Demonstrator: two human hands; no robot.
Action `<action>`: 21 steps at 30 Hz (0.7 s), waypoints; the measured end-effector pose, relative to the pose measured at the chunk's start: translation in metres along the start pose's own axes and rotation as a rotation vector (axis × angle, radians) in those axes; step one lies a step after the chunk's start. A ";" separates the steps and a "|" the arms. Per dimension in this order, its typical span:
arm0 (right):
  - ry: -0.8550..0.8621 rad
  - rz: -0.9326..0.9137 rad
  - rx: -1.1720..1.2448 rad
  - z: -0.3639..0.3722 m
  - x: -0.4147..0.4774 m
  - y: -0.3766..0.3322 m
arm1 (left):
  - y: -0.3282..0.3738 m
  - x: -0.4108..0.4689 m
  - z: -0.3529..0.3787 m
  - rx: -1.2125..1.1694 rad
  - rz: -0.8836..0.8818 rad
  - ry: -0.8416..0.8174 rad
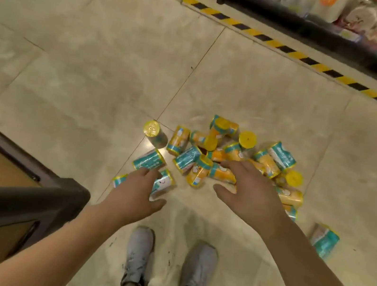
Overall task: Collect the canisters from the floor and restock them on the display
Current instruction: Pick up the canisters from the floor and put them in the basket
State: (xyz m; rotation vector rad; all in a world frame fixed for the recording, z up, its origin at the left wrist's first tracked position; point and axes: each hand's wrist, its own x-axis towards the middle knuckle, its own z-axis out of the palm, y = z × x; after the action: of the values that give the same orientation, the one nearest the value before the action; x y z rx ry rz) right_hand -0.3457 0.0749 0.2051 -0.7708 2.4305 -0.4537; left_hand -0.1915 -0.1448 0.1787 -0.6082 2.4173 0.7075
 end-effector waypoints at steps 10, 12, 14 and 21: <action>-0.152 0.038 -0.046 0.165 0.100 0.057 | -0.094 0.146 0.138 0.064 -0.147 -0.041; -0.183 0.072 -0.048 0.189 0.112 0.068 | -0.107 0.170 0.162 0.073 -0.150 -0.056; -0.190 0.091 -0.032 0.211 0.120 0.078 | -0.117 0.193 0.182 0.101 -0.147 -0.050; -0.215 0.158 -0.003 0.246 0.141 0.109 | -0.140 0.254 0.235 0.161 -0.246 -0.063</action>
State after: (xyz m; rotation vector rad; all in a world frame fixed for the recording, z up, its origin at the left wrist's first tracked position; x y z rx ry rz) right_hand -0.3441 0.0380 -0.0968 -0.5901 2.2691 -0.2896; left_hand -0.2183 -0.1786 -0.1920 -0.7867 2.2636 0.4192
